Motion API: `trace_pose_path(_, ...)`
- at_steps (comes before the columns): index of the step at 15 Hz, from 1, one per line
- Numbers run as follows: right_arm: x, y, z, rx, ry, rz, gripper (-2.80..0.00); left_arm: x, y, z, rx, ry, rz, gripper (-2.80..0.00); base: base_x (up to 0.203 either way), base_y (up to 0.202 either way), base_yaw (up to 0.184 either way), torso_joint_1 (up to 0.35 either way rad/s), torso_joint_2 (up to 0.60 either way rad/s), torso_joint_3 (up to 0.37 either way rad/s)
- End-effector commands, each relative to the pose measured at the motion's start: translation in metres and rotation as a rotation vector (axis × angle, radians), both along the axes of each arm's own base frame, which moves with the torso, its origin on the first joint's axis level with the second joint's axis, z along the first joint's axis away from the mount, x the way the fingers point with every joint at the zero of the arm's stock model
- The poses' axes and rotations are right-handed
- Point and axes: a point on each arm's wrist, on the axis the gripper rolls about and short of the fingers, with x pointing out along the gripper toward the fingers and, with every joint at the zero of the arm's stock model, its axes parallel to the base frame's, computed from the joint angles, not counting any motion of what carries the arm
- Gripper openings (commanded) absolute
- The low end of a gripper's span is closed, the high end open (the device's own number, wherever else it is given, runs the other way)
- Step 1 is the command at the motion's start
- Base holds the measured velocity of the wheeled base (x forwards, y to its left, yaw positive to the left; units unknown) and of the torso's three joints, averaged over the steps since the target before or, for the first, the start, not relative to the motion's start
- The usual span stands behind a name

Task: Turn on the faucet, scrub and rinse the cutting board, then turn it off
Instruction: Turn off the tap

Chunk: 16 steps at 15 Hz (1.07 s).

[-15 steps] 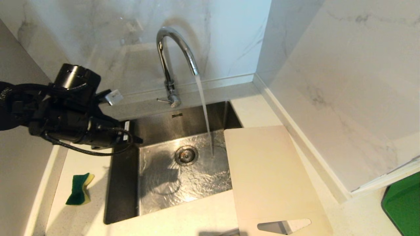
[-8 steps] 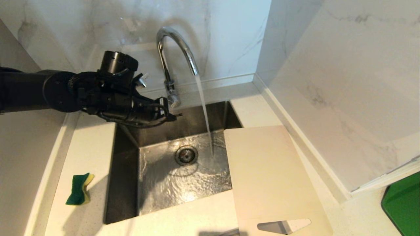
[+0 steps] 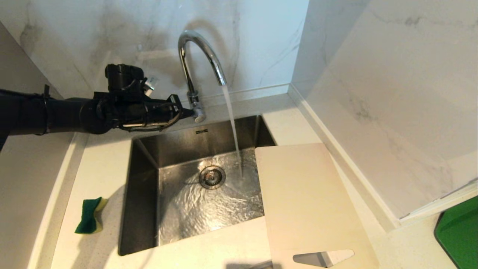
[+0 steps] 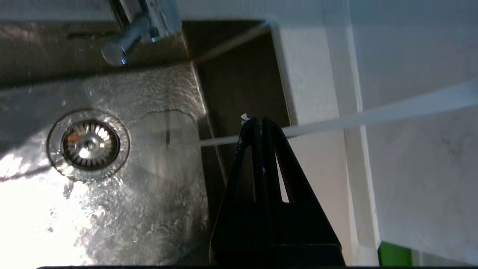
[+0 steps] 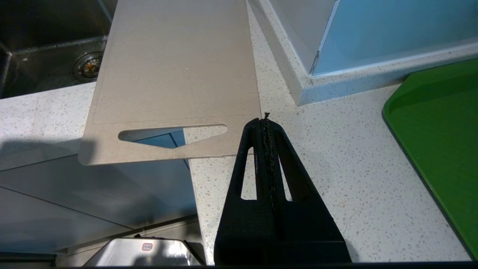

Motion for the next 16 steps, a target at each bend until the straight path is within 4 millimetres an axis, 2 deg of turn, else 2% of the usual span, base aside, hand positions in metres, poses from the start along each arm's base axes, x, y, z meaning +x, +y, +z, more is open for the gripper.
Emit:
trace_pose_path(1, 0.0, 0.0, 0.0, 0.0, 0.001, 0.001, -2.8, 0.004, -0.002, -0.011, -0.034, -0.036, 0.0, -2.8, 0.0, 0.0, 0.0, 0.0, 0.0, 0.0)
trace_pose_path(7, 0.0, 0.0, 0.0, 0.0, 0.0, 0.001, -2.8, 0.003, -0.001, -0.032, -0.121, -0.176, 0.004, -2.8, 0.0, 0.0, 0.0, 0.0, 0.0, 0.0)
trace_pose_path(16, 0.0, 0.0, 0.0, 0.0, 0.001, 0.001, -2.8, 0.016, -0.005, -0.065, -0.188, -0.12, 0.015, -2.8, 0.0, 0.0, 0.0, 0.0, 0.0, 0.0)
